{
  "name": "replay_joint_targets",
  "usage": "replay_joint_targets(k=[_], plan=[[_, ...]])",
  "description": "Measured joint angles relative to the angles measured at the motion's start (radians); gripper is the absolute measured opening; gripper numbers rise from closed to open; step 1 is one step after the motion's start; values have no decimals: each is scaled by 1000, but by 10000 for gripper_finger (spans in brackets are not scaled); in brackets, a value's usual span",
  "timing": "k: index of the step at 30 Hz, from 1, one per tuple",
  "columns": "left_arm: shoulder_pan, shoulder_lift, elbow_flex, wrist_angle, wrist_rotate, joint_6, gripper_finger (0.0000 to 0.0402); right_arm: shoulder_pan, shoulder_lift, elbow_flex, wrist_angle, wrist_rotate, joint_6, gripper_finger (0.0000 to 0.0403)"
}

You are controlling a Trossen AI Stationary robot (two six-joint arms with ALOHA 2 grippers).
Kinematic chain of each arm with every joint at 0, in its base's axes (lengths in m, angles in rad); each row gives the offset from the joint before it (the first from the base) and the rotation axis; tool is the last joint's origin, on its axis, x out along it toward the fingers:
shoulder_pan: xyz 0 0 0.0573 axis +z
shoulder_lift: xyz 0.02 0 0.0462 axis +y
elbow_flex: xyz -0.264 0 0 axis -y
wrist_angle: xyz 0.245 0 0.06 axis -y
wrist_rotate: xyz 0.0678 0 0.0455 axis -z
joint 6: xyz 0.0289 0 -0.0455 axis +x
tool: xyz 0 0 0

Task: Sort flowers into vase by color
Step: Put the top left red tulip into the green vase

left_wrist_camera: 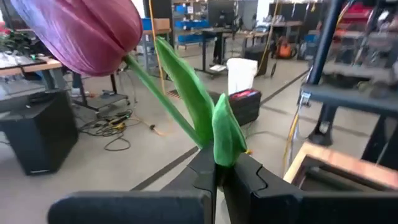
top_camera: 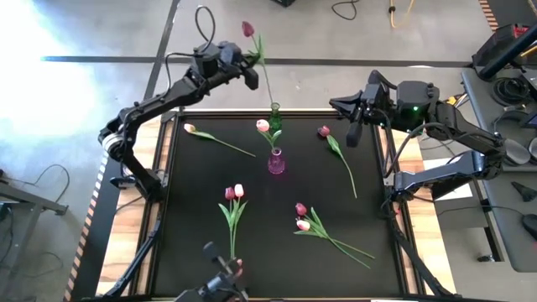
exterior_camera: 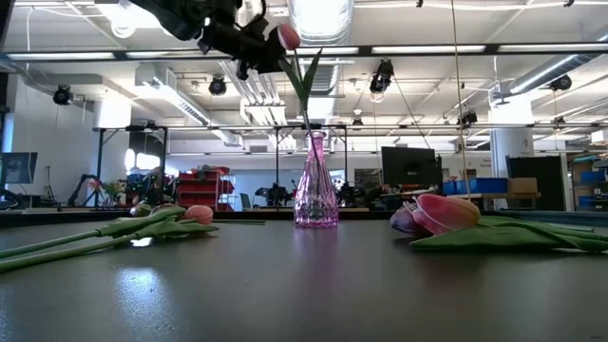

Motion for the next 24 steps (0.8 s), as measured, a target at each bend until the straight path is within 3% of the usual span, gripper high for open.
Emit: replay_joint_targets(k=[11, 24], plan=[[-1, 95, -1, 123, -41, 18, 0, 0, 0, 0, 11, 0, -2, 13], [-1, 104, 8, 127, -48, 70, 0, 0, -1, 0, 17, 0, -3, 13]])
